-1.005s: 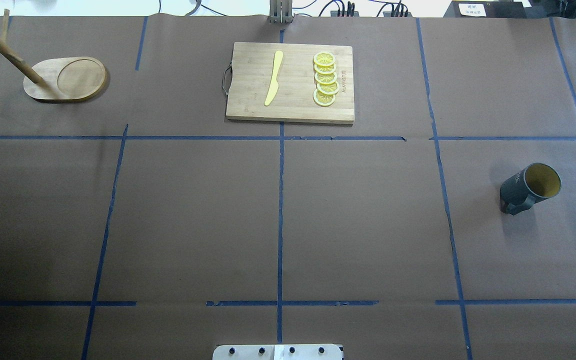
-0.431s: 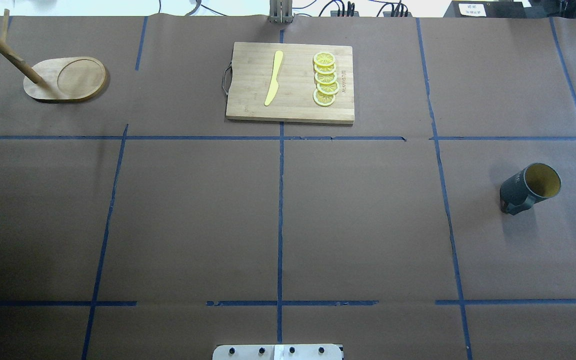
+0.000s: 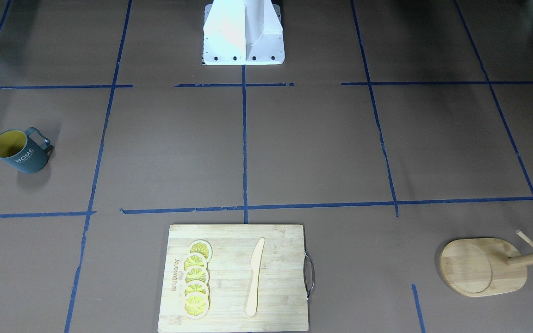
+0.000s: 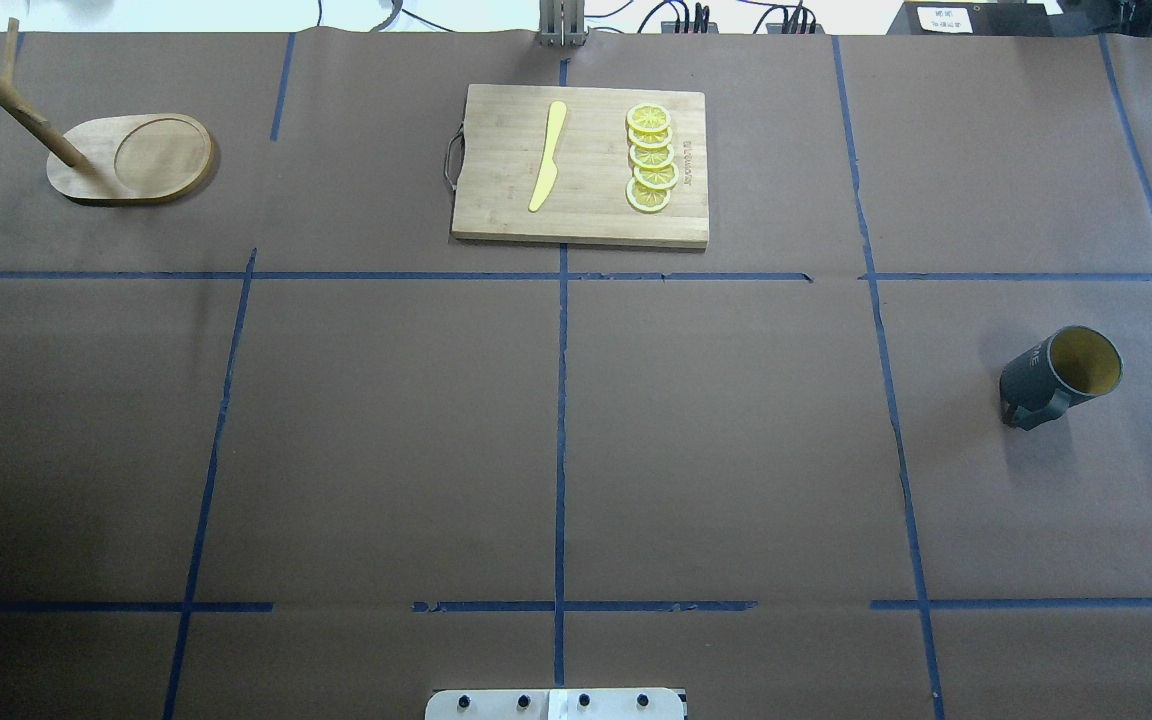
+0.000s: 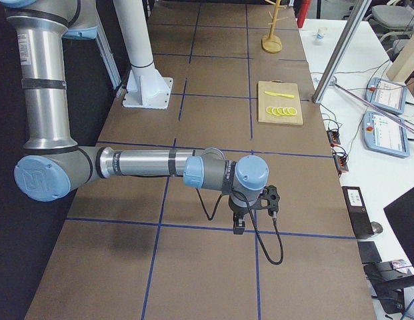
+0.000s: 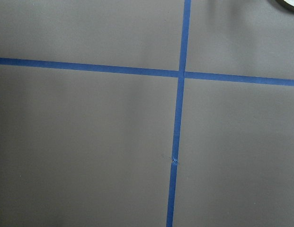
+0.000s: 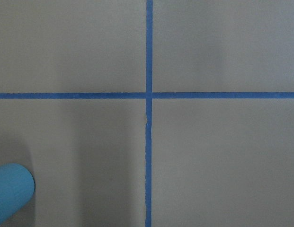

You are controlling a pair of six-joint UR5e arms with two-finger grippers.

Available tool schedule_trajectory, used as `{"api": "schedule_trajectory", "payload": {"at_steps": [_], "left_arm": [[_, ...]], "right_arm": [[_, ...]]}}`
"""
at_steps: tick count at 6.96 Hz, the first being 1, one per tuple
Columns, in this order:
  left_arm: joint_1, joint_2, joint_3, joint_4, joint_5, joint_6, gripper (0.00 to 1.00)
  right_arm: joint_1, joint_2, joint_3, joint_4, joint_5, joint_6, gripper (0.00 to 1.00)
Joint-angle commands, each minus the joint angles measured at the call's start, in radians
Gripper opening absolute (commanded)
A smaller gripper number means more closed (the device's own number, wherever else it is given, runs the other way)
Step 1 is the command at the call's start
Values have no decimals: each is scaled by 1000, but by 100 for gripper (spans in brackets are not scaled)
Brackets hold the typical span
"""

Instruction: Hang cup on storage rack

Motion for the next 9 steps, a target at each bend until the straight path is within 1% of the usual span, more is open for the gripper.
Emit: {"api": "schedule_trajectory", "payload": {"at_steps": [1,2,3,5,6,7,8,9], "left_arm": [[1,-12,-2,0,-1,-1,100],[1,-13,-13,-3,-1,3,100],[5,-31,5,-15,0,-3,100],[8,-39,-13,-18,-6,-7,100],[13,-60,-14,-17,2,-7,100],[19,-113,-40,-9,3,-7,100],[28,-121,-44,-18,-9,-6,100],[51,-123,-51,-56,-9,-9,100]], "right_arm": [[0,2,4,1,0,0,100],[0,1,19,-1,0,1,100],[0,-4,29,-1,0,0,100],[0,2,36,1,1,-2,100],[-5,22,52,18,1,-2,100],[-9,32,62,18,6,1,100],[-26,32,61,18,35,-2,100],[-46,24,90,19,49,3,100]]}}
